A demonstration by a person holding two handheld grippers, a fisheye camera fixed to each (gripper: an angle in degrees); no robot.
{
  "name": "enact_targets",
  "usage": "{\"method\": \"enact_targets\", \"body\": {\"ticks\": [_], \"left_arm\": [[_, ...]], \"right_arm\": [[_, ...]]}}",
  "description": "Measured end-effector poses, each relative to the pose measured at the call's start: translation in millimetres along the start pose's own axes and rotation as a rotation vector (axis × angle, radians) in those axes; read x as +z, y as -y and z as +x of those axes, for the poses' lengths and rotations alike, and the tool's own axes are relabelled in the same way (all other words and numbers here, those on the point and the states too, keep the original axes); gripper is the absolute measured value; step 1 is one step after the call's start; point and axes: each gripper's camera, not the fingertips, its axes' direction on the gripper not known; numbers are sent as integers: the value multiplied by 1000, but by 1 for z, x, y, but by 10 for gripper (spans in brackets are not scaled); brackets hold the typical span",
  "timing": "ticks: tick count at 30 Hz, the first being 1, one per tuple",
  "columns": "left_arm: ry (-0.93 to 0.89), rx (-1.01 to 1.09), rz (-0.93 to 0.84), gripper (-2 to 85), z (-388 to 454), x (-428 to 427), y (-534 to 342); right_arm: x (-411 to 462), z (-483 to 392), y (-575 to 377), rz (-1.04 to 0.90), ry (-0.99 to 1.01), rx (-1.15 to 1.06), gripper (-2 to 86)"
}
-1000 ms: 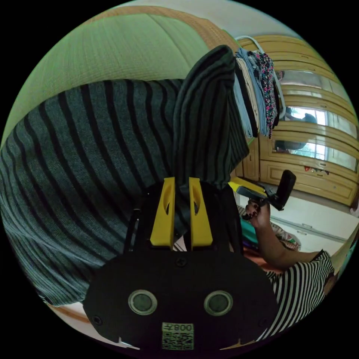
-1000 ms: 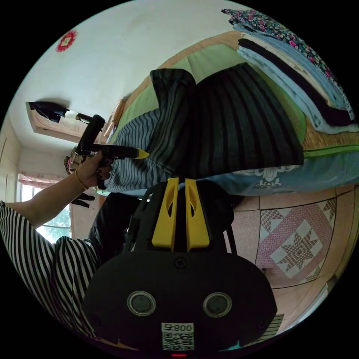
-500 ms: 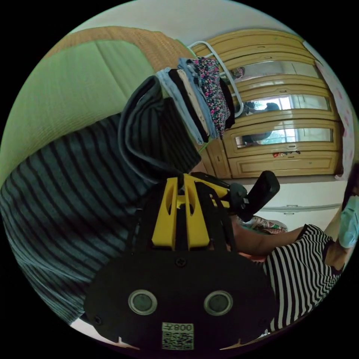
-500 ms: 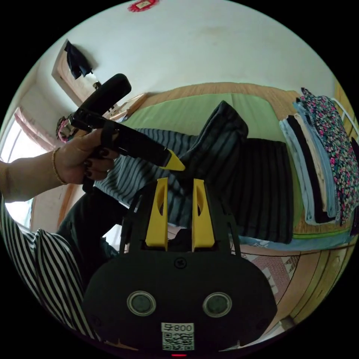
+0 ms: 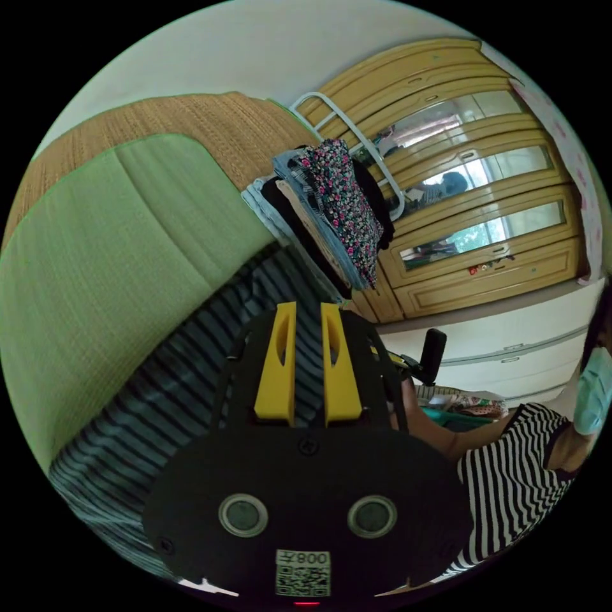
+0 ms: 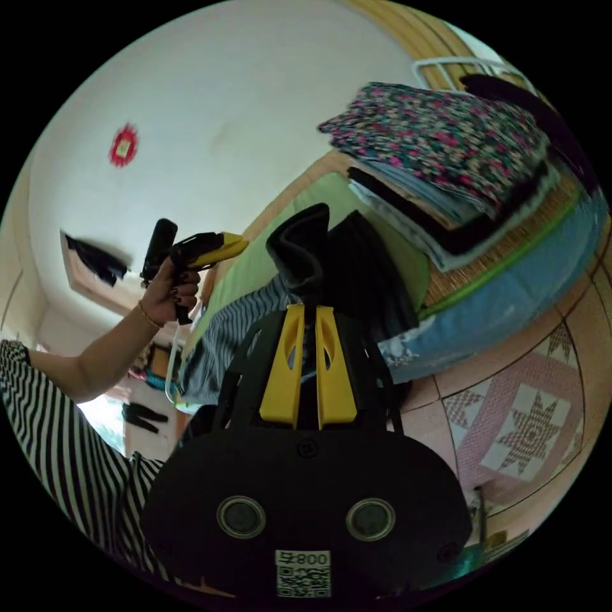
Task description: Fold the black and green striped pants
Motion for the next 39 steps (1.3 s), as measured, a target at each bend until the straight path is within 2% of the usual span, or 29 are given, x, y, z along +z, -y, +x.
{"method": "enact_targets", "body": {"ticks": [7,17,21,25,29,35,39], "left_arm": [[199,113,-197,76,21,89,63],[577,264,-444,55,42,185,108],[565,306,-422,23,56,184,108],[488,318,-323,12,70,154,106],[495,322,-240,10,82,124,108],[519,256,-297,10,75,131,120],[588,252,-347,11,73,136,119]], "right_arm": [[3,52,-3,-43,80,195,26],[10,65,14,-87,85,211,25],[11,65,18,-87,97,221,25],[7,56,25,-68,135,201,25],[1,38,36,-35,148,156,26],[17,34,53,-71,86,181,26],[26,37,51,-61,143,252,25]]}}
